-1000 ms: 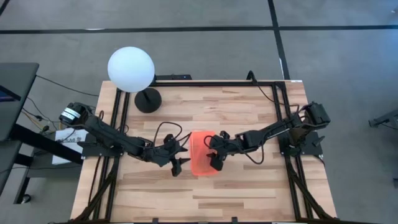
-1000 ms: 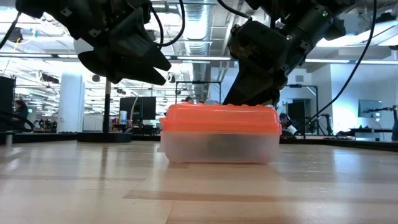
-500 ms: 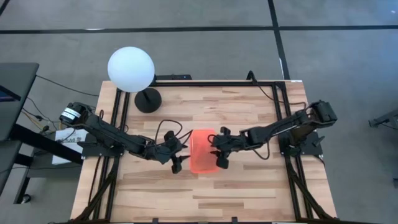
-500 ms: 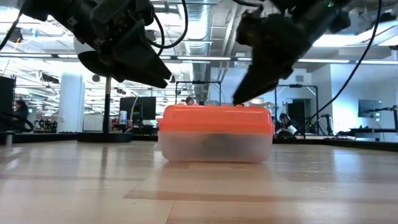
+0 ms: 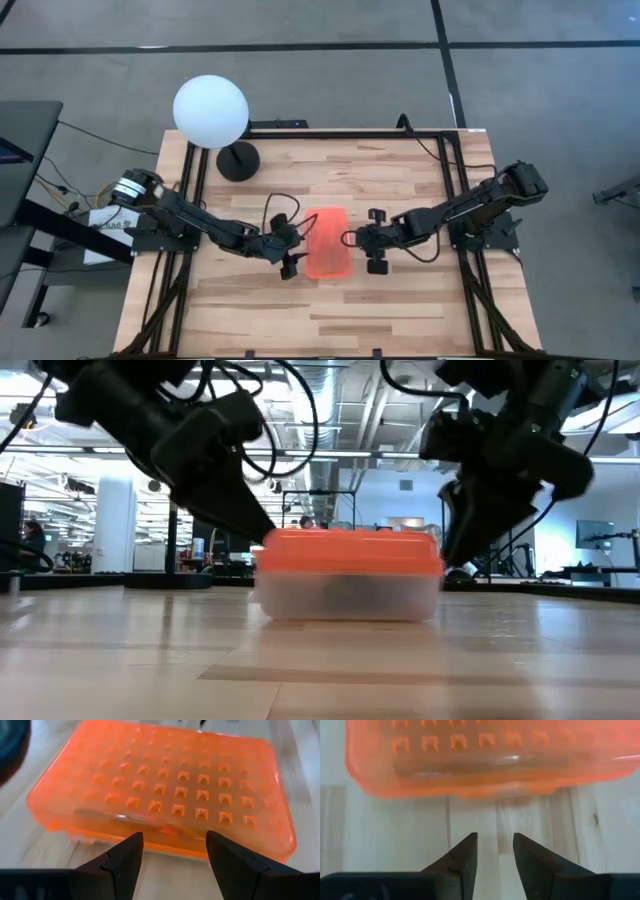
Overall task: Pick & place school supplies into a supply box
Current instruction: Close the supply box cover
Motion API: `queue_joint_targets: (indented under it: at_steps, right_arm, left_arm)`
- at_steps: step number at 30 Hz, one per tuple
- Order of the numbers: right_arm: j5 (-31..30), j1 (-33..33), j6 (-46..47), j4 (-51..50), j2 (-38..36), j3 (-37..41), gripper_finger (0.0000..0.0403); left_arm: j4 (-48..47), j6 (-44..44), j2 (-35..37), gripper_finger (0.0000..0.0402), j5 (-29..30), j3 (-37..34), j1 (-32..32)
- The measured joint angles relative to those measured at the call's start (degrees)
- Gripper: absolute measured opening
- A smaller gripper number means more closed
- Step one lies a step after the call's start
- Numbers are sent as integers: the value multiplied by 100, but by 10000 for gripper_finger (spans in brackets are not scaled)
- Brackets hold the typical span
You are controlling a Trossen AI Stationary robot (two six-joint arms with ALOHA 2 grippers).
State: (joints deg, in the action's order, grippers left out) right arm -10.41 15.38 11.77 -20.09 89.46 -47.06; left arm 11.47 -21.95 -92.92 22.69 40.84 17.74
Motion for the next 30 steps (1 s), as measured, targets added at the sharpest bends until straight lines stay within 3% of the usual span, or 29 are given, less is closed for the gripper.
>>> queue_joint_targets:
  at_steps: [16, 30]
  right_arm:
    - [-22, -219, -282, 651, -10, 120, 116]
    - [148, -368, -716, 599, -10, 115, 116]
  left_arm:
    - [-184, -92, -123, 215, 184, 70, -39]
    - [-207, -24, -123, 215, 24, 70, -256]
